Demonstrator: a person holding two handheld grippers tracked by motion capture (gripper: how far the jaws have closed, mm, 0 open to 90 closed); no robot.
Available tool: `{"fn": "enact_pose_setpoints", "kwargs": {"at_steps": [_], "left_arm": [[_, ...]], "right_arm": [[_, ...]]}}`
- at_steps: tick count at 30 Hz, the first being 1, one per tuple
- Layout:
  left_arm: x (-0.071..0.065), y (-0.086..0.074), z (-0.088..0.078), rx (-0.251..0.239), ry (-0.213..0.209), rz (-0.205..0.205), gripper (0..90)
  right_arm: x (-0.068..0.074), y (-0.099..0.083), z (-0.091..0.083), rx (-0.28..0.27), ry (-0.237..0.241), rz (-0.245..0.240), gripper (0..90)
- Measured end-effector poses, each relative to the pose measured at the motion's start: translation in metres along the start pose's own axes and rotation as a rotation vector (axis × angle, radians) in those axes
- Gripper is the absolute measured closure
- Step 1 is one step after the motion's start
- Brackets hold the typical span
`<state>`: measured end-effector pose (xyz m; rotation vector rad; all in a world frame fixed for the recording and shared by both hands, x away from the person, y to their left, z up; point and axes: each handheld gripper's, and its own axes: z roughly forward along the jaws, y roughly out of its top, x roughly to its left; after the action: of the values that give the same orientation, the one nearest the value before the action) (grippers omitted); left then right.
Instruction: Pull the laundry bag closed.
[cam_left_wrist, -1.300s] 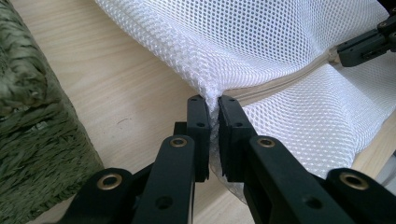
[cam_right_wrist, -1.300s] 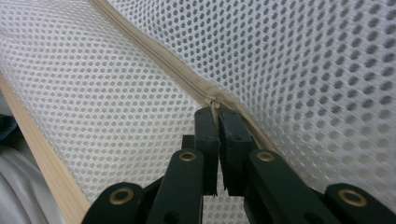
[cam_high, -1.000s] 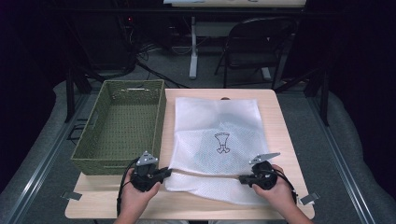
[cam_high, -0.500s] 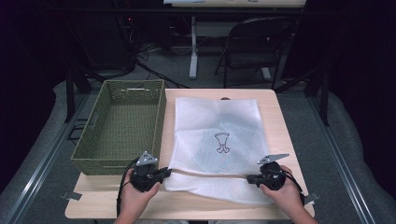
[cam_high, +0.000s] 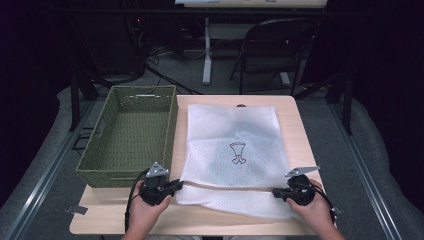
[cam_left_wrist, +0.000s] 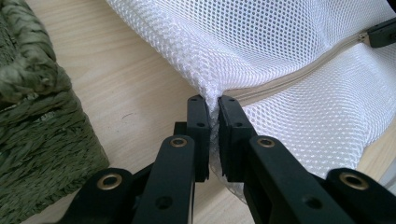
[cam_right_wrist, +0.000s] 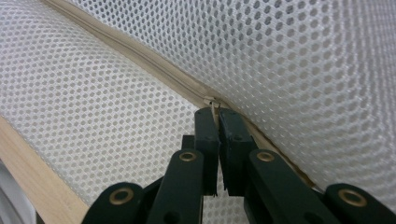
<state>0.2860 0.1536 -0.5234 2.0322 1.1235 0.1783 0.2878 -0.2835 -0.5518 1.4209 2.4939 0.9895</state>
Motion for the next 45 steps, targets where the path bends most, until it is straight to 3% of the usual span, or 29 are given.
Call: {"fn": "enact_pose_setpoints", "kwargs": {"at_steps": [37,45], "left_arm": [[0.003,-0.001,0.003,0.012,0.009,-0.007,84.6],[0.003,-0.001,0.004,0.014,0.007,-0.006,84.5]], "right_arm": [[-0.029,-0.024,-0.025,0.006,-0.065,0.077,87.1],[-0.033,-0.029,-0.028,-0.005,-0.06,0.093,87.1]]}}
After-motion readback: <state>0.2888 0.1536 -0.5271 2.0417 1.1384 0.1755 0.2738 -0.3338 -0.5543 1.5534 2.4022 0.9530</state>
